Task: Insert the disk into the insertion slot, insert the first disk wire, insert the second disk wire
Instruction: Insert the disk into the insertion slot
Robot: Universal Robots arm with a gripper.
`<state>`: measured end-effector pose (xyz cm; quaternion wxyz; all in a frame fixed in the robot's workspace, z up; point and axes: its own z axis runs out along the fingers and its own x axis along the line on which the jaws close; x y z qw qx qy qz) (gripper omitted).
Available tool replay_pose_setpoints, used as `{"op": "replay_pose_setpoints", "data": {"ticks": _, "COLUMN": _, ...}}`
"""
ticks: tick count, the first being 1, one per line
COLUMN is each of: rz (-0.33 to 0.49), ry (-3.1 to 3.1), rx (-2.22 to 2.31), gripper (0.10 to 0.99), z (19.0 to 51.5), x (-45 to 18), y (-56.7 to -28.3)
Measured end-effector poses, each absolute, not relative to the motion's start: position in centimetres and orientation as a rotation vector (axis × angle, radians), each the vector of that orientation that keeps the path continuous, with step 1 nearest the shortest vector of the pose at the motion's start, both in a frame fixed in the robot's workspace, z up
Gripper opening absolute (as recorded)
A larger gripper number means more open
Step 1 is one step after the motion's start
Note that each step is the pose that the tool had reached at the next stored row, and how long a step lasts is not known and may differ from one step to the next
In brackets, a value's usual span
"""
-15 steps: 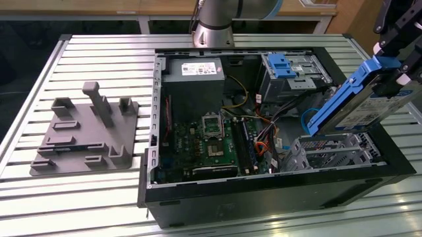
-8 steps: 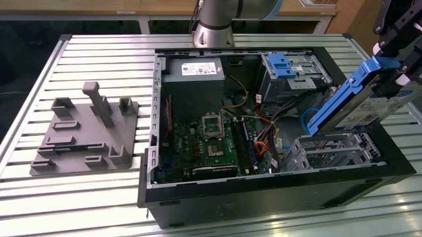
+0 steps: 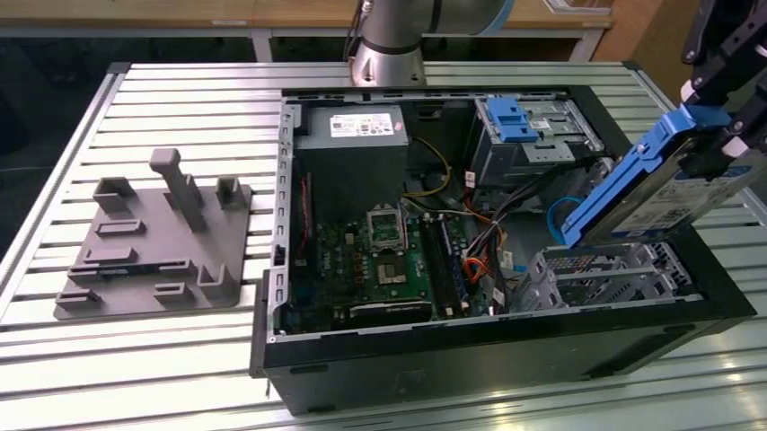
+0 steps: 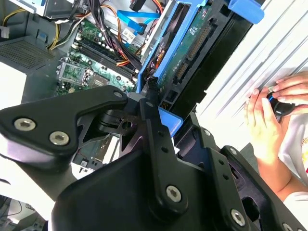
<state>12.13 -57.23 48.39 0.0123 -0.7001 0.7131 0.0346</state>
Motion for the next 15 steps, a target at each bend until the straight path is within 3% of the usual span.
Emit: {"op": "replay_pose_setpoints", "data": {"ticks": 15, "rz": 0.108, "ry": 2.223, "rx": -2.183, "gripper": 0.365, "z": 47.83, "x": 12.29, "y": -57.17}}
